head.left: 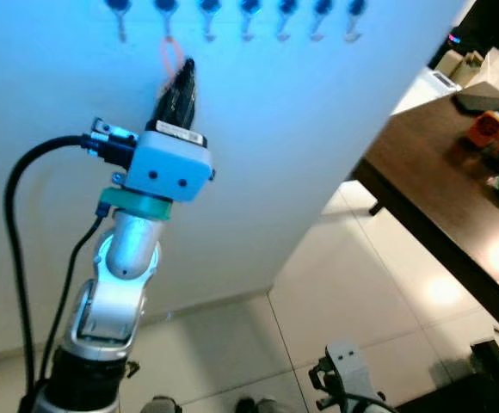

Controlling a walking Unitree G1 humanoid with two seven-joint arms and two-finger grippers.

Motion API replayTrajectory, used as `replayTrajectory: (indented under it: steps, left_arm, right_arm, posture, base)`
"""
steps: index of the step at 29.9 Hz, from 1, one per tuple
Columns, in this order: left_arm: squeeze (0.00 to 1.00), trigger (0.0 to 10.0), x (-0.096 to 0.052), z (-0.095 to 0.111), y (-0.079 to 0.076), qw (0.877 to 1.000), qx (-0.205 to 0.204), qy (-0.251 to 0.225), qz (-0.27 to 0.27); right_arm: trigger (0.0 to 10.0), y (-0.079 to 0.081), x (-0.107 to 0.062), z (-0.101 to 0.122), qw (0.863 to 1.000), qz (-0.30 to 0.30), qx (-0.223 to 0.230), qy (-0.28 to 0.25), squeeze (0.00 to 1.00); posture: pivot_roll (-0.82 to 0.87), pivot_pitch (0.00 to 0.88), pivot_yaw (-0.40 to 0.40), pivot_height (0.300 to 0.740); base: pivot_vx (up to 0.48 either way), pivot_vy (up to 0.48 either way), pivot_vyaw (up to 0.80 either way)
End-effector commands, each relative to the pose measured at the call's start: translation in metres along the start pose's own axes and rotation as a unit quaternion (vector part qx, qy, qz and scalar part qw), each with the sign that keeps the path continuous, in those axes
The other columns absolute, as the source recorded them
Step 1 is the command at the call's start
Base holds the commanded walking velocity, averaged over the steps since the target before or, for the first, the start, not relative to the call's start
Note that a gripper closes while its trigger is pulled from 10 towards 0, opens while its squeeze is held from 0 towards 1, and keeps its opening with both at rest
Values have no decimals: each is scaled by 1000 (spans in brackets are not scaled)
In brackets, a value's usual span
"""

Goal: Hang keys on a hook

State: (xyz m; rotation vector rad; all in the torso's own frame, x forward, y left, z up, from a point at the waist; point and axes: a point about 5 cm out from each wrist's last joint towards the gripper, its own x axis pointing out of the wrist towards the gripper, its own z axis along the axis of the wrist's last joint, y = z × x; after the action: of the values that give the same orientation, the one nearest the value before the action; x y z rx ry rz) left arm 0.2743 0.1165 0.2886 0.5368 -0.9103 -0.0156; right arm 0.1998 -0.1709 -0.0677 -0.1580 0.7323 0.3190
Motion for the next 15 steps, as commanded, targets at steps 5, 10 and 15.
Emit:
replayTrajectory:
  steps: [5,10,15]
  left_arm:
    - [0,10000,-8,33,-15,989,76,-125,-14]
    - [0,10000,-16,40,-19,984,87,-154,-14]
    - [0,10000,-20,40,-25,983,91,-156,-12]
  right_arm:
    - [10000,-8,-8,-19,999,-2,-8,43,0]
    - [10000,-11,-10,-21,998,-2,-18,53,0]
    - [10000,-19,-13,-24,998,-18,-14,60,0]
  posture:
    - [38,152,-105,740]
    - [38,160,-103,740]
    - [30,171,-97,740]
  base:
    - [267,0,0]
    - [153,0,0]
    - [0,0,0]
